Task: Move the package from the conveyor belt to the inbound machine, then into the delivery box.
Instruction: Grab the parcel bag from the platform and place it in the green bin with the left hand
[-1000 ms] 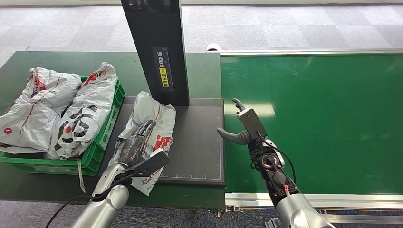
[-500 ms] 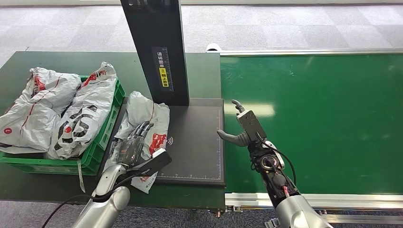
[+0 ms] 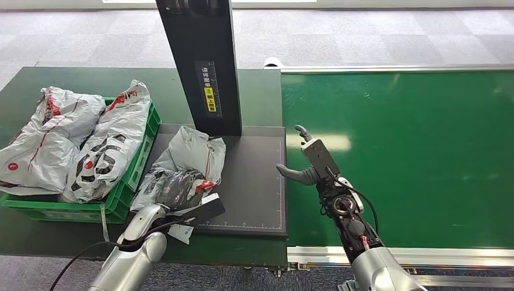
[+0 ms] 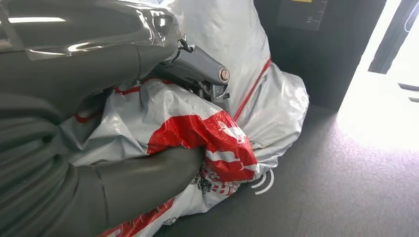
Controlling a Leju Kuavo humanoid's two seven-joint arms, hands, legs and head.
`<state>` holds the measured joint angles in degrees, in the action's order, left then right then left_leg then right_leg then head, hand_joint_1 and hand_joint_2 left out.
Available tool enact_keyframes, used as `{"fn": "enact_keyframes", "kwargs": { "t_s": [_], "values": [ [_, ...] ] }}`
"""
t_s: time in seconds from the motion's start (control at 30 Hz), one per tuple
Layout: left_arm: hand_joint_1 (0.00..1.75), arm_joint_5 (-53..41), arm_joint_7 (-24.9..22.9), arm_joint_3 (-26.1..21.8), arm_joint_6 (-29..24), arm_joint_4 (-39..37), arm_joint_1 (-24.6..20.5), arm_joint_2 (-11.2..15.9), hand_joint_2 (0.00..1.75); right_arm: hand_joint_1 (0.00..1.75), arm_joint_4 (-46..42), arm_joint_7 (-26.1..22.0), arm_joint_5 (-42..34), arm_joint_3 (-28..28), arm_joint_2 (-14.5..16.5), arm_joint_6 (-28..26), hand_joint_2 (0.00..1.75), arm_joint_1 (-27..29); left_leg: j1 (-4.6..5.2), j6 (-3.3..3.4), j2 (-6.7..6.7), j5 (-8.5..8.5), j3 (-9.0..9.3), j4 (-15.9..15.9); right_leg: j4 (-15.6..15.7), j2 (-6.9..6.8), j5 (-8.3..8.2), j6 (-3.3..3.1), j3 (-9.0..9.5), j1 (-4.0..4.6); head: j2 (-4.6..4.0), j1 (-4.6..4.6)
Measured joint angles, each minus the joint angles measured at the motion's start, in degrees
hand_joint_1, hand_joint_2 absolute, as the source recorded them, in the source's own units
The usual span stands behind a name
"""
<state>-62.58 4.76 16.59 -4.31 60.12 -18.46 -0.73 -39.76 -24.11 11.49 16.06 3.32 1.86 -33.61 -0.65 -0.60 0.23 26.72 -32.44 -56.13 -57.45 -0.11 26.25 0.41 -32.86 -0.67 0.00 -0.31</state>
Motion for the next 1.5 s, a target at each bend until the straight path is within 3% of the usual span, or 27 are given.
{"fn": "enact_keyframes", "kwargs": {
  "t_s": [0.27, 0.53, 0.73, 0.9, 1.2, 1.37, 1.5],
  "values": [
    [1.75, 0.04, 0.88, 0.57, 0.45, -0.62, -0.28, 0.30, 1.75, 0.00, 0.00, 0.00, 0.34, -0.02, 0.01, 0.04, 1.75, 0.00, 0.00, 0.00, 0.01, 0.00, 0.10, 0.00, 0.00, 0.00, 0.00, 0.00, 0.07, 0.00, -0.01, 0.00],
    [1.75, 8.77, 16.32, 1.78, -8.52, 2.57, 2.18, 0.75, 1.75, 0.00, -0.87, -0.02, 0.43, -0.48, -0.10, 0.57, 1.75, 0.47, 0.00, 0.00, 0.02, -0.01, -0.10, -0.02, 0.00, 0.01, -0.01, 0.01, -0.14, 0.00, -0.02, 0.01],
    [1.75, 12.47, 21.64, 3.21, -15.74, 9.09, 3.93, 1.12, 1.75, 0.00, -0.90, -0.64, 0.03, -0.66, -0.10, 0.94, 1.75, 0.30, 0.01, 0.00, 0.02, -0.01, -0.25, -0.03, 0.00, 0.01, -0.01, 0.01, -0.30, -0.01, -0.01, 0.00],
    [1.75, 3.75, 21.56, 5.88, -25.16, 17.31, 5.78, 2.12, 1.75, 0.00, -0.76, -1.40, -0.32, -0.91, -0.32, 0.72, 1.75, 0.22, 0.00, 0.00, 0.02, -0.01, -0.30, -0.02, 0.00, 0.01, -0.01, 0.01, -0.38, 0.00, -0.01, -0.01],
    [1.75, -1.75, 19.46, 9.91, -26.98, 28.88, 7.37, 4.74, 1.75, 0.00, -0.20, -2.45, -0.80, -1.09, -1.46, 0.54, 1.75, 0.27, 0.00, 0.00, 0.03, -0.01, -0.33, -0.02, 0.00, 0.01, -0.01, 0.01, -0.38, 0.00, 0.00, 0.00],
    [1.75, -1.85, 18.82, 9.76, -29.05, 33.22, 7.31, 6.92, 1.75, 0.00, 0.20, -3.01, -0.87, -1.11, -2.01, 0.52, 1.75, 0.42, -0.01, 0.00, 0.03, -0.01, -0.32, -0.02, 0.00, 0.01, -0.01, 0.00, -0.40, 0.01, 0.00, 0.00],
    [1.75, -9.11, 14.64, 7.20, -32.94, 35.66, 5.76, 7.91, 1.75, 0.00, 0.33, -3.40, -0.87, -1.11, -2.20, 0.48, 1.75, 1.05, -0.01, 0.00, 0.03, -0.01, -0.33, -0.02, 0.00, 0.01, -0.01, 0.00, -0.41, 0.01, -0.02, 0.00]
  ]
}}
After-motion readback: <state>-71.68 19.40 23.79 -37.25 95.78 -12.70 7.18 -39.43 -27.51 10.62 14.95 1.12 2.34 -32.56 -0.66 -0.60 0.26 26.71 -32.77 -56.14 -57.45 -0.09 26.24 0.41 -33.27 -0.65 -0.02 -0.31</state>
